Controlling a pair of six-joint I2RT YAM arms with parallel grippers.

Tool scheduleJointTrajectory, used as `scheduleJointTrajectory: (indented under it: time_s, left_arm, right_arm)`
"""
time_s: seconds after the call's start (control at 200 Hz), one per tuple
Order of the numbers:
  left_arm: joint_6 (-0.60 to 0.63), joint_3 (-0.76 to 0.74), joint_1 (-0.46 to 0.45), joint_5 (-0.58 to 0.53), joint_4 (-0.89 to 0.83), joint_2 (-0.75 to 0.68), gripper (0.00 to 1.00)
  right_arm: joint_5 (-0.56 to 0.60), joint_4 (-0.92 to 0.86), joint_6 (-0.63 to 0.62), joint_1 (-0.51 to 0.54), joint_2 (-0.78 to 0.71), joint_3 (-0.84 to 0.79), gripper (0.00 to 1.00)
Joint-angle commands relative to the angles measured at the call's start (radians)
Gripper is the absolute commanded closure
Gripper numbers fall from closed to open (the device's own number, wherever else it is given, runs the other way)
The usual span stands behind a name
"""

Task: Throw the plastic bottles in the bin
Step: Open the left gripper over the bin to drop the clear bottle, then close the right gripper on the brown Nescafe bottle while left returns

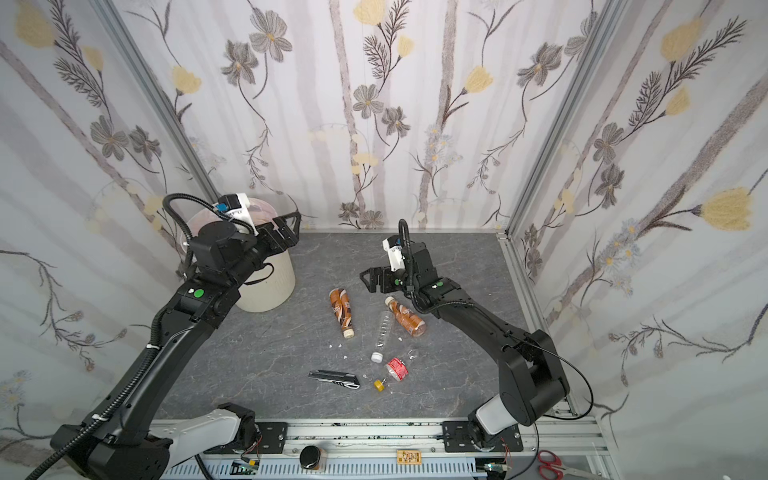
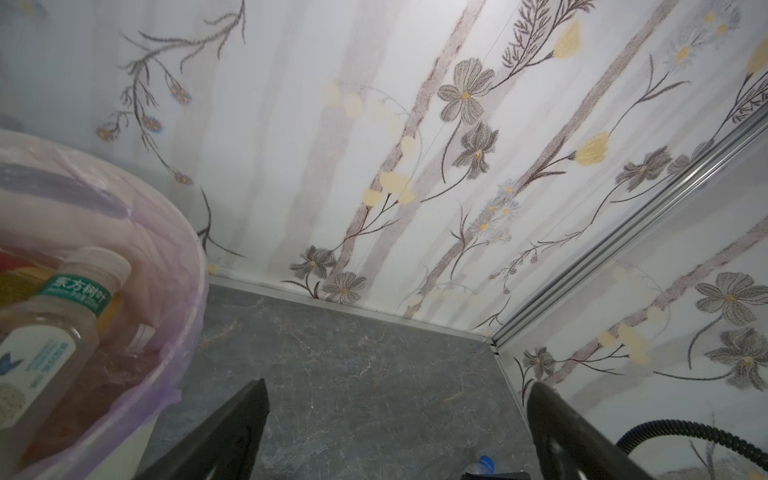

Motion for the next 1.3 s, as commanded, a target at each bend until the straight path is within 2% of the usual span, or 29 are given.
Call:
scheduleJointTrajectory:
  time_s: [0.0, 0.08, 0.205, 0.42, 0.799, 1.294]
  left_arm:
    - [-0.156, -0.08, -0.015, 0.139, 0.039, -0.03, 0.0]
    - [-0.199, -0.155, -0.022, 0.148, 0.046, -0.079, 0.0]
    - [-0.259, -0.252, -0.024, 0.199, 0.054, -0.139, 0.0]
    - [-0.305, -0.383, -0.027, 0.249, 0.053, -0.161, 0.0]
    - [-0.341, -0.458, 0.017, 0.252, 0.053, -0.173, 0.0]
    - [-0.341, -0.478, 0.057, 0.271, 0.054, -0.14, 0.0]
  right_arm:
    - [0.06, 0.027, -0.011, 0.044, 0.028, -0.05, 0.0]
    - [0.068, 0.063, 0.017, 0.089, 0.058, -0.092, 0.0]
    - [0.088, 0.104, 0.055, 0.169, 0.114, -0.129, 0.07]
    - [0.181, 0.119, 0.098, 0.28, 0.213, -0.114, 0.13]
    - [0.251, 0.082, 0.129, 0.305, 0.368, -0.009, 0.27]
    - [0.303, 0.047, 0.131, 0.328, 0.444, 0.033, 0.43]
